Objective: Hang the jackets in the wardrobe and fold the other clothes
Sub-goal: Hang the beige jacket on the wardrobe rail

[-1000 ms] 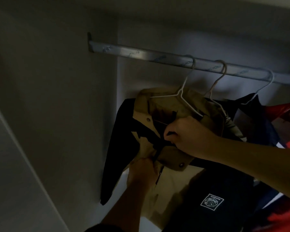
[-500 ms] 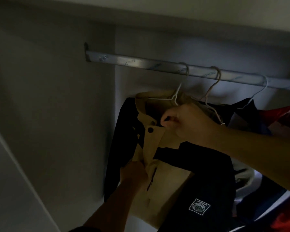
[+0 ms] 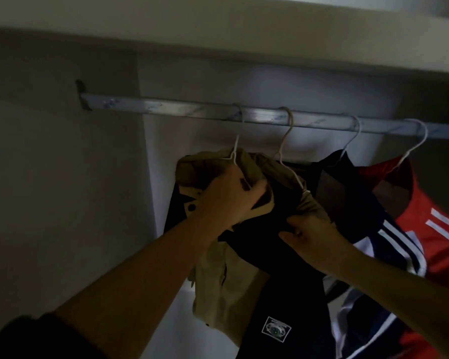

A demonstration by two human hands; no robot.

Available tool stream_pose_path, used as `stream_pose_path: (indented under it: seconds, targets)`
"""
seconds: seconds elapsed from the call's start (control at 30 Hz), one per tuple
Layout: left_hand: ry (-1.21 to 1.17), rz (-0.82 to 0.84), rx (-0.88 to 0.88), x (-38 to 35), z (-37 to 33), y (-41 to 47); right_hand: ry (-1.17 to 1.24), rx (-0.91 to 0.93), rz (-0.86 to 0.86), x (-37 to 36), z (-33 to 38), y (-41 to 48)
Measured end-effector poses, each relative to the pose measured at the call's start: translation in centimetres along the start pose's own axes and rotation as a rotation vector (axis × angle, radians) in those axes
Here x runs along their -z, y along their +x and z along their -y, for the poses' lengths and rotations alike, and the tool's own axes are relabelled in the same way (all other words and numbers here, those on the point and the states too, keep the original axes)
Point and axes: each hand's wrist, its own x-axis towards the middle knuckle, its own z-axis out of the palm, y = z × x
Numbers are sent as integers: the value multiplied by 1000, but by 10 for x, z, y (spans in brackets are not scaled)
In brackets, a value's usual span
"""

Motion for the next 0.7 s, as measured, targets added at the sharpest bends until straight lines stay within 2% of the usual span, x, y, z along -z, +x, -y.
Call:
stream_pose_path:
  seconds: [0.07,0.17,0.23,0.3,0.37,0.4,0.47,0.57,0.63,0.7]
  targets:
    - [5,66,156,-13,-13,15,-38,53,2,-5,1,-4]
    - [-52,1,167,-21,-21,25,-85,110,12,-10,0,-13]
    - [-93,105,193,-19,-26,18,-62,97,39,-13,-3,-18]
    - [167,236,166,-23,-30,8,-68,88,80,-15,-5,-24]
    - [398,197,119,-26,-26,8,-66,75,136,-18,-6,-30]
    - [396,157,132,-23,-25,10,-86,70,154,-19,-6,-32]
    - [255,132,171,-12,-23,16,-103,43,180,-20,-9,-37]
    - [16,10,213,10,-24,23,-122,23,245,-22,-16,-45]
    - [-108,58,249,14,-24,19,-137,28,261,-25,-18,-50]
    - [-86,165,292,9,-19,19,-166,41,282,-29,-17,-51]
